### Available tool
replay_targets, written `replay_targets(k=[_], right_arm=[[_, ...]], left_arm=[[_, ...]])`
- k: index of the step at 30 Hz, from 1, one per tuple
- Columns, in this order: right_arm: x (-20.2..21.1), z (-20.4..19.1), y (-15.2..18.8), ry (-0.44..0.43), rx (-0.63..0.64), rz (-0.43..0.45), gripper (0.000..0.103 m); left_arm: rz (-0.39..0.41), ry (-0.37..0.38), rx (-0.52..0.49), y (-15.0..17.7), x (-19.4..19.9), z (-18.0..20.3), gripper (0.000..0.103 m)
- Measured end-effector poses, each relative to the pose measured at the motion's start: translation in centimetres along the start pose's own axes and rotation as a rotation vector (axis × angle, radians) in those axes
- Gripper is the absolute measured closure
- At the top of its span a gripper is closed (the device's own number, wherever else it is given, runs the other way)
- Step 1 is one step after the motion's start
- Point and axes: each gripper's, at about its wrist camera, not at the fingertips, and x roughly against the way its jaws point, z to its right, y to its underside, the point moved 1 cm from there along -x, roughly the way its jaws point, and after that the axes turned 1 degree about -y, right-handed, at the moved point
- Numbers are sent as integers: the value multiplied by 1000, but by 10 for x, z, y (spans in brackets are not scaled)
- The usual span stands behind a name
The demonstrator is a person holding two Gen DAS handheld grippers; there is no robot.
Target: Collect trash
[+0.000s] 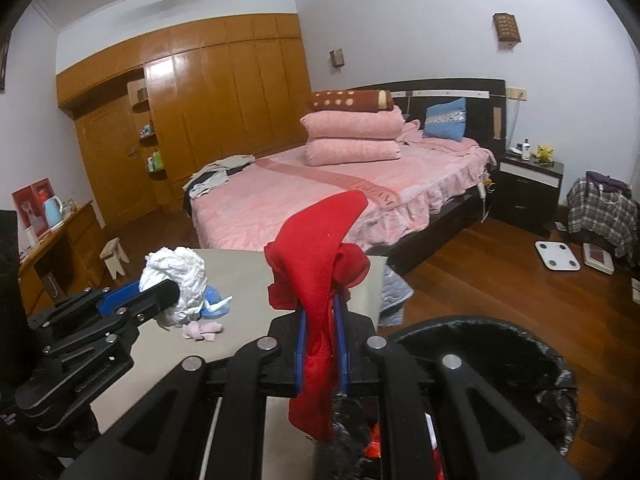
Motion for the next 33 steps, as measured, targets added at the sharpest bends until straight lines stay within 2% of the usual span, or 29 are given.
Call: replay_targets(k=[15, 33], right_arm=[[38, 42, 5, 84, -31, 35, 90], [59, 92, 18, 179, -66, 14, 90]], left_arm=[[10, 90, -75, -3, 3, 57, 80], [1, 188, -135, -3, -14, 117, 80]])
